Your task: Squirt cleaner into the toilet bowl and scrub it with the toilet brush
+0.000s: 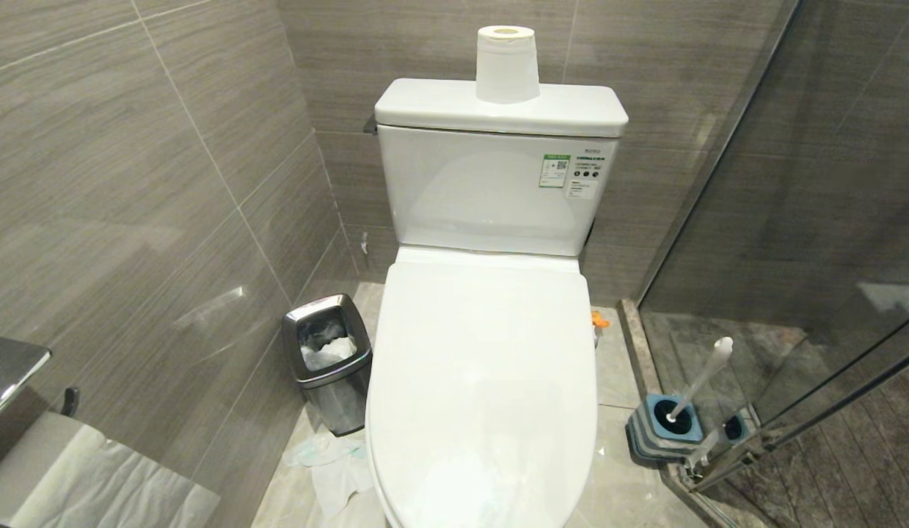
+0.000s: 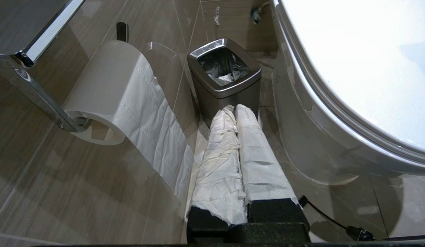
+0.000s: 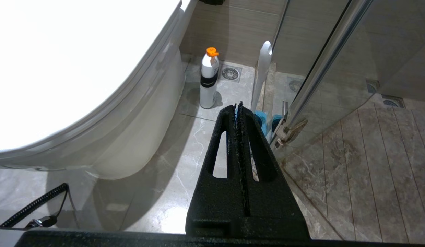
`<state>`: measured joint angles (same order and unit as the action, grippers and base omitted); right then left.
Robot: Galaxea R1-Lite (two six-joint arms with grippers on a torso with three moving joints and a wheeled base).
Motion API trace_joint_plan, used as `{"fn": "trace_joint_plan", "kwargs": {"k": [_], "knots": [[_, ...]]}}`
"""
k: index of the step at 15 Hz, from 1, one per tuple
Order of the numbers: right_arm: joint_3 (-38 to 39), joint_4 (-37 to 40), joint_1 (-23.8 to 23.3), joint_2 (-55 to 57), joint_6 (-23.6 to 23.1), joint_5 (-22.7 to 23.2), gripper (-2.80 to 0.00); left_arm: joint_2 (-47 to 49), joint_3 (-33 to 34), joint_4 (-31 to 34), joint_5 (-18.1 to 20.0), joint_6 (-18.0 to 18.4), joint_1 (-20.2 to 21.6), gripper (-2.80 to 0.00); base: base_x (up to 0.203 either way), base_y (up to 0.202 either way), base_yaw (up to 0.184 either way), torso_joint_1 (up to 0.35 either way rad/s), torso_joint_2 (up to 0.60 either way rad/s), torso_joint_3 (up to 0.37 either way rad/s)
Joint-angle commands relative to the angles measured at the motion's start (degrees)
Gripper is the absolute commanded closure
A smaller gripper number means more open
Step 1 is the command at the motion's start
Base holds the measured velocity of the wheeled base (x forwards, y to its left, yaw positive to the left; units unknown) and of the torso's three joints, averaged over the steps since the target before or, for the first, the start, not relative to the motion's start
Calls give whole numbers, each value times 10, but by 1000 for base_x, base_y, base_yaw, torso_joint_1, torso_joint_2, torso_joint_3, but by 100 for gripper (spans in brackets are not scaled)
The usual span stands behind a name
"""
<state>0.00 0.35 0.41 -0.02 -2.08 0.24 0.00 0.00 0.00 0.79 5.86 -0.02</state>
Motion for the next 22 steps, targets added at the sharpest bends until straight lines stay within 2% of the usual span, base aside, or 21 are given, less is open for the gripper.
{"fn": "trace_joint_plan", "kwargs": {"k": [1, 22], "knots": [[1, 0, 0, 0, 0, 0, 0, 1, 0, 0, 0, 0, 0, 0, 0, 0, 0, 0, 0, 0], [1, 0, 0, 0, 0, 0, 0, 1, 0, 0, 0, 0, 0, 0, 0, 0, 0, 0, 0, 0]]}}
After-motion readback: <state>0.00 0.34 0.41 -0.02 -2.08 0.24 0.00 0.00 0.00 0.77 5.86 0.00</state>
